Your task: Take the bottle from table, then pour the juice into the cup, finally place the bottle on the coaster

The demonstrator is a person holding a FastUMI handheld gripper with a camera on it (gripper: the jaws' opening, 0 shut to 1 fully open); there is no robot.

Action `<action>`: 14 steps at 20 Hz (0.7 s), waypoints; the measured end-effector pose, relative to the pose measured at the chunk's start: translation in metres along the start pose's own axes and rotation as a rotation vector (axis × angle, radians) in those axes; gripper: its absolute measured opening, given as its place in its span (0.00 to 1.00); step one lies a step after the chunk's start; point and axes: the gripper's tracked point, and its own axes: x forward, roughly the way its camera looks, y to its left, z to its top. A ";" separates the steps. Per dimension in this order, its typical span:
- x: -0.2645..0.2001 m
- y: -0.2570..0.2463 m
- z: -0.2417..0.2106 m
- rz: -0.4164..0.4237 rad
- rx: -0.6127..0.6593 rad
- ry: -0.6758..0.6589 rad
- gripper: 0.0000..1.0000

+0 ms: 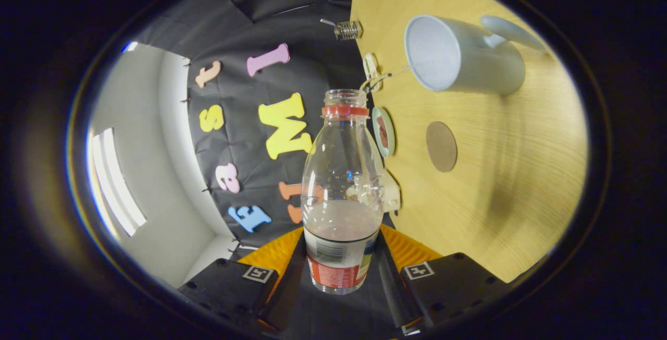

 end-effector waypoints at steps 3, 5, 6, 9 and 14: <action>0.002 0.001 0.000 0.000 0.007 0.003 0.76; 0.002 0.003 0.001 0.000 0.012 0.002 0.76; 0.002 0.003 0.001 -0.001 0.014 0.002 0.76; 0.004 0.004 0.002 -0.001 0.019 0.002 0.76; 0.002 0.008 0.000 0.002 0.035 0.003 0.76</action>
